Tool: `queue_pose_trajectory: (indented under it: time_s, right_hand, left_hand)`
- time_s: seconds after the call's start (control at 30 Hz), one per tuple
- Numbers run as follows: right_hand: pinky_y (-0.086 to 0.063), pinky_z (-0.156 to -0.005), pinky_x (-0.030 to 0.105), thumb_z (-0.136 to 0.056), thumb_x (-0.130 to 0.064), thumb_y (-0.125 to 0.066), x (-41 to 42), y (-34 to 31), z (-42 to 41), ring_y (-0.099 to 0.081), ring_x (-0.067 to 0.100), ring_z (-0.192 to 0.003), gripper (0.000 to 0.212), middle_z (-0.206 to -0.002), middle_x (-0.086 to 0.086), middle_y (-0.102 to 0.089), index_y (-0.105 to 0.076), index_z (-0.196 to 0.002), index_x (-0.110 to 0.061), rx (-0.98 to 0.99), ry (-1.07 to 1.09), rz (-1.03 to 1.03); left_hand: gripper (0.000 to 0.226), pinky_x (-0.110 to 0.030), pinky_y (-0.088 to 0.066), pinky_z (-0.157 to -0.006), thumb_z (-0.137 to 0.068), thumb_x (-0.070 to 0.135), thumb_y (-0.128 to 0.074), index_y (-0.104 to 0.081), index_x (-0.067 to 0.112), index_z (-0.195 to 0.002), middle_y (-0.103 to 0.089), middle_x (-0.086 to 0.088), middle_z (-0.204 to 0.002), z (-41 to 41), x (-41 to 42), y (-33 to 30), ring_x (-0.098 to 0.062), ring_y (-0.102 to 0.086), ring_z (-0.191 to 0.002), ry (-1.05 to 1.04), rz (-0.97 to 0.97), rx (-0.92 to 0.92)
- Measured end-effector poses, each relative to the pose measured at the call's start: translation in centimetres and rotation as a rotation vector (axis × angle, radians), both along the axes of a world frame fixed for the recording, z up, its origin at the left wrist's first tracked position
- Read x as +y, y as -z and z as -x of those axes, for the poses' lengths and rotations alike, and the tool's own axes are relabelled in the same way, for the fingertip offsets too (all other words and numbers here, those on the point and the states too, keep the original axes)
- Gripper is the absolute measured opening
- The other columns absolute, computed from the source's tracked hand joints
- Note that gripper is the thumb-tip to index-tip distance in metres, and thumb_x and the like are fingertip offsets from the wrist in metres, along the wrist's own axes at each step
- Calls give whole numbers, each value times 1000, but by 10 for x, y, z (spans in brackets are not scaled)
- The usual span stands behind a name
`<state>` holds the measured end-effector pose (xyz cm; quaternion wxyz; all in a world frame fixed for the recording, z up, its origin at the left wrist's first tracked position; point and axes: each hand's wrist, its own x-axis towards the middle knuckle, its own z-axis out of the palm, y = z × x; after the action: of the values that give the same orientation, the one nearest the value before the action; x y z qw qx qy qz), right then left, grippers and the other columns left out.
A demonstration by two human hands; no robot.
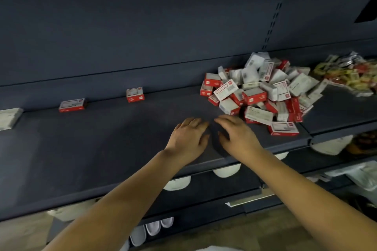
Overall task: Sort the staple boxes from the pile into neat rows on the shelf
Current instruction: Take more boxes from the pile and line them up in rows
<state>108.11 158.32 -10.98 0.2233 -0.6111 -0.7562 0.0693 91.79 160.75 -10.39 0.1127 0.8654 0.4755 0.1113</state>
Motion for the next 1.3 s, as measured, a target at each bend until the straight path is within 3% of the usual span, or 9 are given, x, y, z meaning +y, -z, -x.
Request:
queue_pose_trajectory:
  time_s: [0.1,0.37,0.63,0.97,1.3]
  right_hand:
    - [-54,-72,44,-67,2,-65,0,2,-31,-64,39,-85,31,-98,20,-66,-67,-98,4,-16,81,-128]
    - [-54,-65,47,-65,6,-74,6,1,-85,-60,43,-80,28,-93,20,-66,-67,-93,4,-107,217,-147]
    - [-40,-92,39,-93,-18,-49,15,-12,-89,-42,32,-118,40,-134,6,-50,-48,-133,-11,-247,249,15]
    - [-36,-102,37,-88,-24,-60,21,-14,-92,-33,26,-121,45,-132,4,-35,-49,-130,-10,-258,233,122]
    - [-35,-94,29,-84,-25,-65,30,-21,-89,-35,22,-111,40,-121,5,-32,-53,-119,-9,-257,274,194]
  left_hand:
    - [46,-33,-23,-112,-98,31,-40,-37,20,-142,-35,1,-147,-23,-3,4,-18,-26,-138,40,32,37]
    - [47,-33,-20,-112,-98,31,-38,-34,19,-144,-32,-1,-150,-52,6,0,-18,-23,-139,95,39,77]
    - [45,-34,-23,-111,-98,29,-40,-38,17,-141,-36,-1,-147,-63,8,3,-18,-28,-136,106,41,72]
    - [46,-33,-24,-112,-98,30,-41,-37,17,-141,-38,-1,-146,-61,17,5,-17,-30,-136,92,48,78]
    - [43,-34,-32,-107,-95,27,-46,-45,14,-136,-49,-4,-136,-70,32,12,-20,-40,-128,125,16,9]
